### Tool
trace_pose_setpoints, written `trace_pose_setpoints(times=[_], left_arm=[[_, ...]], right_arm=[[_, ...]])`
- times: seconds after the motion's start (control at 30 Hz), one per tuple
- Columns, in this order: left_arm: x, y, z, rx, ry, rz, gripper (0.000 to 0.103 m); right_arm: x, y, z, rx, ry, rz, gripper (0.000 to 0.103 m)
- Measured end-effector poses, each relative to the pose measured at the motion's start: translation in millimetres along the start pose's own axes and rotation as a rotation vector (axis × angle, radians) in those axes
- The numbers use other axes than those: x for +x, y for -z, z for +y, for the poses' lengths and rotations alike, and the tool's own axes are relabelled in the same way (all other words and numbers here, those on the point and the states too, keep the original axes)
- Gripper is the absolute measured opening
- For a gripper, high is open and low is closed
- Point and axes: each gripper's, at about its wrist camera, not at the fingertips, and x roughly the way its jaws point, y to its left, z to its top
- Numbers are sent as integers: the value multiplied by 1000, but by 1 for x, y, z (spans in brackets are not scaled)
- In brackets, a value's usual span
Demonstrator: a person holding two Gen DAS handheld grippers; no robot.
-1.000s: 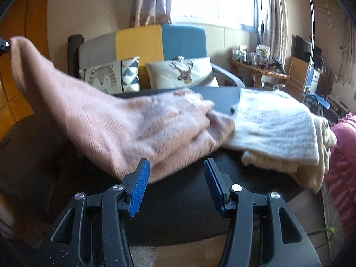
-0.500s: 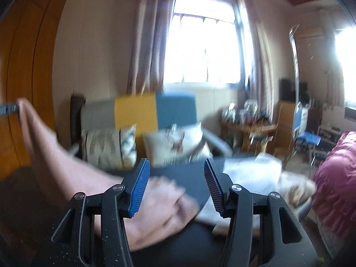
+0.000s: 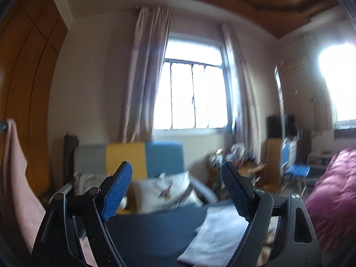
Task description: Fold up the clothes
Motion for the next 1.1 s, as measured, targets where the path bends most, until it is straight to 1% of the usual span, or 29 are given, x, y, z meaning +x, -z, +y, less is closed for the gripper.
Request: trace_pose_setpoints(times=[0.07,0.1,0.17,0.2,0.27,0.33,0.37,0.43,0.5,0.6,0.7,0.77,0.83,0.9,0.93,0.97,1.0,1.03,1.07,1.1], left_arm=[[9,0,-3,25,-2,8,5],[16,-2,-7,37,9,13,5],[26,-7,-20,51,61,15,5],[33,-10,-29,64,102,21,5],[48,-16,-49,99,174,31,5],[64,-17,-60,106,237,68,6],[72,-18,-61,109,250,94,7],[91,-7,-60,142,212,127,7],[109,4,-58,174,173,159,7],[125,20,-41,154,133,197,7],[130,31,-24,149,88,209,7],[131,33,-12,129,78,207,8],[131,35,-1,109,68,204,8],[128,35,9,91,59,198,8],[125,36,15,78,52,196,8],[123,37,22,65,45,193,8],[122,37,28,53,42,193,8],[120,38,35,35,34,189,8],[117,39,43,17,27,186,8],[115,41,51,-1,20,182,8]], right_arm=[[16,30,13,-4,-27,78,85],[23,45,20,-5,-43,116,85],[35,71,33,5,-87,183,85],[38,82,40,10,-107,212,85],[34,92,50,21,-137,244,85],[30,103,61,34,-172,278,85],[29,109,67,43,-204,305,85],[28,112,76,34,-265,339,85],[24,124,94,-13,-334,373,85],[23,144,124,-66,-458,442,85],[26,164,155,-121,-609,519,85],[29,180,179,-153,-702,572,85],[38,194,196,-154,-757,641,85],[46,204,207,-145,-782,694,83],[49,208,212,-147,-790,717,77],[52,212,219,-168,-788,733,69],[53,215,225,-198,-776,744,64],[55,219,229,-238,-749,748,45],[57,223,233,-277,-723,752,19],[59,226,237,-314,-695,754,15]])
